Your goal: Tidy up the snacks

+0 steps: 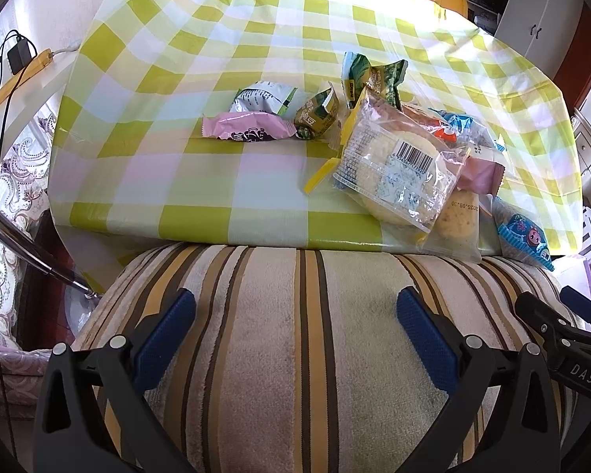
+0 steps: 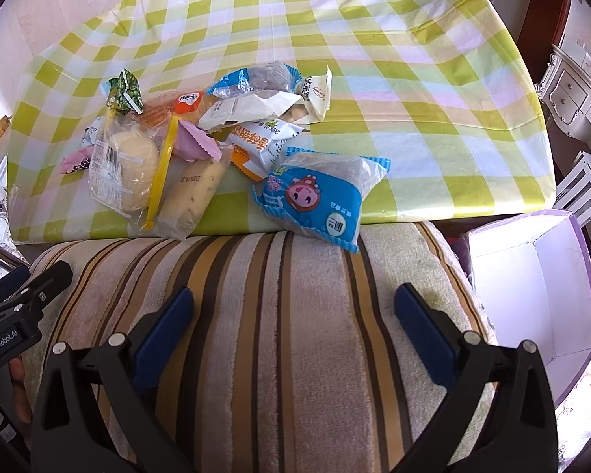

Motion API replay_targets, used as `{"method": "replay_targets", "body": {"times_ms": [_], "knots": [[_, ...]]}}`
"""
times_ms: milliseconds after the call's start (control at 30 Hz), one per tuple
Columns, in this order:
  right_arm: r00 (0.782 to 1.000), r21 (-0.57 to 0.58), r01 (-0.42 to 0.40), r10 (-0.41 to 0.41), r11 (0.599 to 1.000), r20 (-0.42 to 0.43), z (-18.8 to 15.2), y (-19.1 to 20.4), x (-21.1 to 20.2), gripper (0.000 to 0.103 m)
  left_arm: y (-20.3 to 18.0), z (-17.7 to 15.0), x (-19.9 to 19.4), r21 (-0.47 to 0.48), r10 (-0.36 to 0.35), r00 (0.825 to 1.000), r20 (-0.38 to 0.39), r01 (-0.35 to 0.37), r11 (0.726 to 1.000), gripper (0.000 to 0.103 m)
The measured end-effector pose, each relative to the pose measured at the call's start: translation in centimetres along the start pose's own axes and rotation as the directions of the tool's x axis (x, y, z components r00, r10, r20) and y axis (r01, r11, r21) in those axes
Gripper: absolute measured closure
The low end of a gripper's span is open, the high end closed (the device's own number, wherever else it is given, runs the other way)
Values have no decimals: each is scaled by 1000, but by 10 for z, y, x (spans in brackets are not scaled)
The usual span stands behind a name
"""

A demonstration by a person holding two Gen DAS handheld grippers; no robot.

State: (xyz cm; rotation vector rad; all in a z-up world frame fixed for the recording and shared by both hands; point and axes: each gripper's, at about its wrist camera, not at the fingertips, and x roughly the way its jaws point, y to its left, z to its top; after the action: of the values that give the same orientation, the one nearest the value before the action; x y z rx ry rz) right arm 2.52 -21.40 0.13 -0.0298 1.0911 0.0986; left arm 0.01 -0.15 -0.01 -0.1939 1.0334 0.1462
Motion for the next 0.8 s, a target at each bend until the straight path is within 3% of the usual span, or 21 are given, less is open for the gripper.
{"method": "replay_targets", "body": {"times_ms": [800], "knots": [[1000,-1,2,-2,1000,0,0,1,0,1,1,0,0,-1,-1,1000,1,1,1000,4]]}}
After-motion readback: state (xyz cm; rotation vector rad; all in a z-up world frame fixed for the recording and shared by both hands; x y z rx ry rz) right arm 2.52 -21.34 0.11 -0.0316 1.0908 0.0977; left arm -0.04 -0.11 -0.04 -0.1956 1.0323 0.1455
